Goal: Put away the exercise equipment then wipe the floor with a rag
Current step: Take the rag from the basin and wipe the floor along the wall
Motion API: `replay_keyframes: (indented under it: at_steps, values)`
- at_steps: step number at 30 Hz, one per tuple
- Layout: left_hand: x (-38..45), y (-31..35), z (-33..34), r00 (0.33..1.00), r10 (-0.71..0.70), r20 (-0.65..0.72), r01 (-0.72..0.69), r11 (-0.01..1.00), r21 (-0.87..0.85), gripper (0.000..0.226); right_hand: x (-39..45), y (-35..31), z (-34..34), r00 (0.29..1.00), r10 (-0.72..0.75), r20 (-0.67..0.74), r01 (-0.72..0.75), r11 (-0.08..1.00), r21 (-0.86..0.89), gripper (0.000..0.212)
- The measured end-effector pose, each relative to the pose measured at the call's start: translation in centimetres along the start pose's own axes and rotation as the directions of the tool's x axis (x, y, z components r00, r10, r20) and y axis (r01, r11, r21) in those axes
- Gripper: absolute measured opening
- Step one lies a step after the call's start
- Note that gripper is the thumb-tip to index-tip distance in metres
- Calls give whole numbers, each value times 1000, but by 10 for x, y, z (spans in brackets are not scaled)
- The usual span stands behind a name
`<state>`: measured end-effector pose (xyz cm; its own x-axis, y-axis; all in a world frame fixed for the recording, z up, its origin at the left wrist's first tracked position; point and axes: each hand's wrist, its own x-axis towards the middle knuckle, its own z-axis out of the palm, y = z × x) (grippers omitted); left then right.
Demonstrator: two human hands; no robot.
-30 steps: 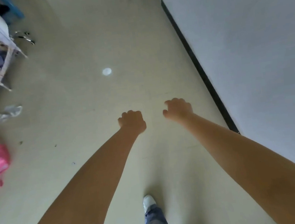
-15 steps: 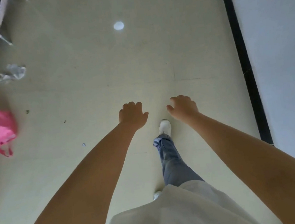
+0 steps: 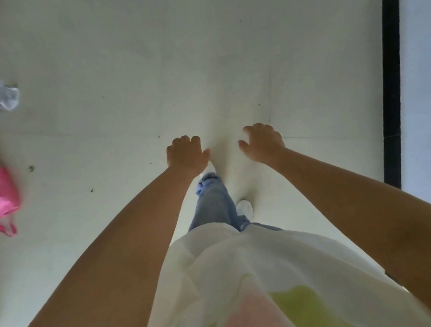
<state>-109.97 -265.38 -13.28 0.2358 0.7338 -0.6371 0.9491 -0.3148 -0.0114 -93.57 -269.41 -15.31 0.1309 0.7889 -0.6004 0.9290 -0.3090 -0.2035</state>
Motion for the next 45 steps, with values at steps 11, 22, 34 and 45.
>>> replay_keyframes:
  at_steps: [11,22,34,45]
  values:
    - [268,-10,-234,998,57,-37,-55,996,67,45,267,-5,-223,996,72,-48,-72,997,5,44]
    - [536,42,-447,995,98,-25,-97,993,64,46,529,30,-435,994,101,-34,-97,991,91,48]
    - [809,65,-686,997,62,-44,-59,996,68,45,812,57,-678,994,105,-39,-102,992,77,48]
    - [1100,45,-923,998,9,-61,-3,995,96,44,1108,45,-900,990,129,-56,-118,979,167,47]
